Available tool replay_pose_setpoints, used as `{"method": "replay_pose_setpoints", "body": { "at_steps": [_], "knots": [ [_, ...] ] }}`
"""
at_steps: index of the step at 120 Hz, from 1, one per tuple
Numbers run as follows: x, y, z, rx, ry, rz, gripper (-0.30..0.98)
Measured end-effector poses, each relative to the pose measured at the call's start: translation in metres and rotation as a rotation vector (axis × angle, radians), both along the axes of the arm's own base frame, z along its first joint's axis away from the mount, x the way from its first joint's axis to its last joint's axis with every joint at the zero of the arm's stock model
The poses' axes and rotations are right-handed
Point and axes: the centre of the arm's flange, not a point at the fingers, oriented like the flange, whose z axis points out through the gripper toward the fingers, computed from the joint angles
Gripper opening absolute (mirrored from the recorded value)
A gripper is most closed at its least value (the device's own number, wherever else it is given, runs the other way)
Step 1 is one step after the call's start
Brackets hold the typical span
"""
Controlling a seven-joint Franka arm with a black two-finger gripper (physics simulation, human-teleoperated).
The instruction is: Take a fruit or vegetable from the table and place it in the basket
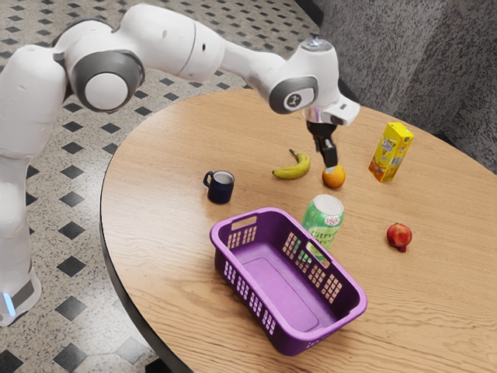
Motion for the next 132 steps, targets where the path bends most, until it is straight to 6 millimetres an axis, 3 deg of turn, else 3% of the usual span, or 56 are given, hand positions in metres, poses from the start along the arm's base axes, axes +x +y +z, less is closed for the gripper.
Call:
{"method": "replay_pose_setpoints", "body": {
  "at_steps": [12,32,52,72,132],
  "knots": [
    [0.005,0.001,-0.020,0.002,0.021,-0.011,0.66],
    [0.020,0.003,-0.013,0.012,-0.014,-0.028,0.66],
    [0.032,0.019,-0.015,0.016,-0.032,-0.020,0.66],
    [0.042,0.025,-0.040,0.005,-0.011,-0.023,0.66],
    [0.061,0.029,-0.068,0.000,-0.003,-0.036,0.66]
  ]
}}
